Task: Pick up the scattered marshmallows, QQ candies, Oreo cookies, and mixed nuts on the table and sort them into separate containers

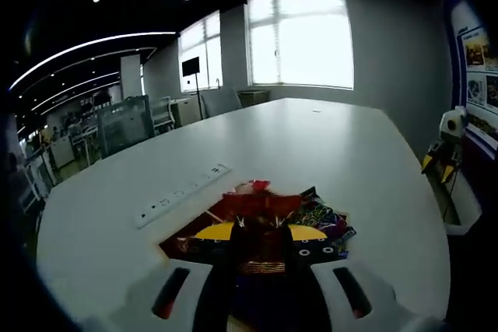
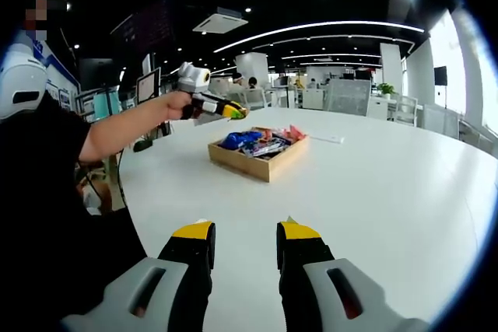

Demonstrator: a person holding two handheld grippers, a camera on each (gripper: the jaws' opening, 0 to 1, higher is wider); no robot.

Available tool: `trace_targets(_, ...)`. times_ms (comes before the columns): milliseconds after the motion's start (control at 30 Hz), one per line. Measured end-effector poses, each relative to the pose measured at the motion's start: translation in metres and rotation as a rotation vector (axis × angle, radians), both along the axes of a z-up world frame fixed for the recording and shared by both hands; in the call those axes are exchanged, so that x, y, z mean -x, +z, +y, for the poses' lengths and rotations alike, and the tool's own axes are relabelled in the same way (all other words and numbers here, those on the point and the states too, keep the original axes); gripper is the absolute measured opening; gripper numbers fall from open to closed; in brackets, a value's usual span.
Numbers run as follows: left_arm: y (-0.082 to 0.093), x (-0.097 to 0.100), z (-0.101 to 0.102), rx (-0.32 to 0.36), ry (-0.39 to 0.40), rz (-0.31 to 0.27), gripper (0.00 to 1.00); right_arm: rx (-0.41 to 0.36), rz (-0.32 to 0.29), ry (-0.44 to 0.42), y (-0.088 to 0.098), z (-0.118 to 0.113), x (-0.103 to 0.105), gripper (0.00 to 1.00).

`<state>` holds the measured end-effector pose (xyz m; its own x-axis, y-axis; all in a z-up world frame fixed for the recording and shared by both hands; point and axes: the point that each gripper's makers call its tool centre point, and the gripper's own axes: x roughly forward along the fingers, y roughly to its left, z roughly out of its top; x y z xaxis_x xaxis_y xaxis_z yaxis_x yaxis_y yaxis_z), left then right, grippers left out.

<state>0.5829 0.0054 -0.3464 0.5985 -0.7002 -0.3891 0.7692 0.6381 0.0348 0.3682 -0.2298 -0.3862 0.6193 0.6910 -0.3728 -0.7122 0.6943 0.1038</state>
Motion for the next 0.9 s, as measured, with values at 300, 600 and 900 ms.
trace_targets(300, -0.003, -0.018, 0.002, 0.012, 0.030, 0.023, 0.28, 0.002, 0.005, -0.014, -0.001, -0.006, 0.002, 0.28)
trace_targets(600, -0.017, -0.039, 0.007, -0.005, 0.078, 0.047, 0.28, 0.002, 0.012, -0.025, -0.003, -0.009, 0.002, 0.28)
trace_targets(900, -0.025, -0.052, 0.010, -0.033, 0.111, 0.058, 0.28, 0.003, 0.019, -0.033, -0.007, -0.012, 0.001, 0.28)
